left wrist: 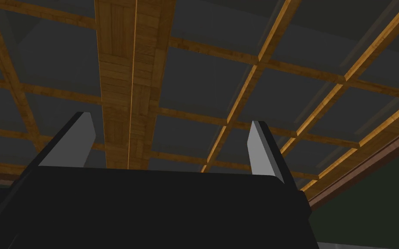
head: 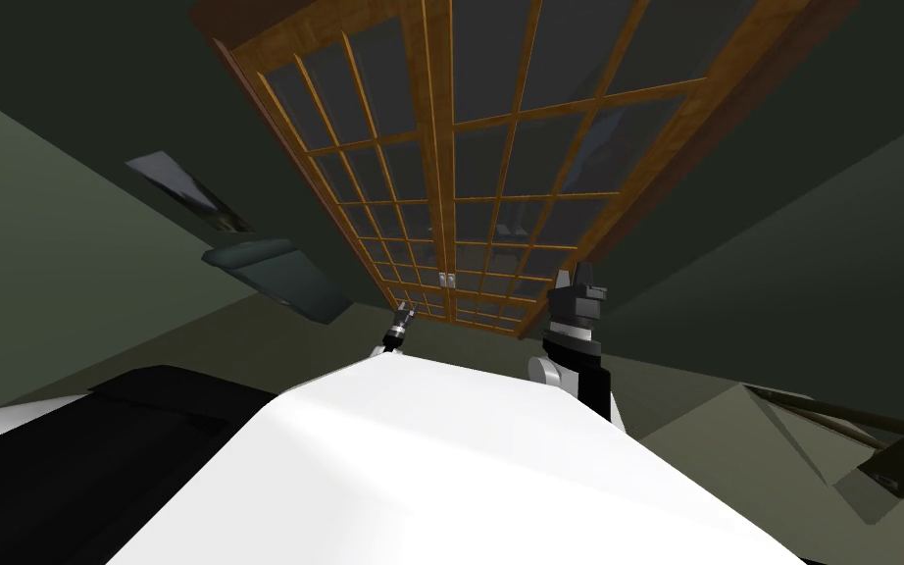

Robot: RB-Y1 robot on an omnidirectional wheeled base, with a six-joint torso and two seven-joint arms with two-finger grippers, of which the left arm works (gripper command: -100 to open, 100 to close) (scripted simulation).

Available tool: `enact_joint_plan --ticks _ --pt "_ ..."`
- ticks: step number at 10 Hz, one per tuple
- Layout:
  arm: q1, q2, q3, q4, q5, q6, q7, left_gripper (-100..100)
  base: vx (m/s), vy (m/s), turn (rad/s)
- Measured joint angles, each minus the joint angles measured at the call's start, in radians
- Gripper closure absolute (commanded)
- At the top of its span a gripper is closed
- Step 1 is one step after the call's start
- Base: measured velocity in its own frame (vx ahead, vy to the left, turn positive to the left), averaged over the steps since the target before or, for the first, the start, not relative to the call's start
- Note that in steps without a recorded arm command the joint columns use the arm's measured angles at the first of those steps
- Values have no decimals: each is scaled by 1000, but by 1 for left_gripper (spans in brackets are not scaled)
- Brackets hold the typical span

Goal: Pull the door open

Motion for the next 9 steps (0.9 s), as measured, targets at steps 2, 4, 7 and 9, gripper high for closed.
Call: enact_joint_plan --ticks 2,4,7,9 --pt "-10 -4 9 36 -19 -10 -25 -100 93 -16 15" --pt "-21 -9 18 74 -37 -18 -50 -100 117 -33 21" --pt "-34 -21 34 134 -72 -37 -95 -100 120 -20 17" --pt "-48 -33 43 176 -93 -48 -127 -100 121 -12 21"
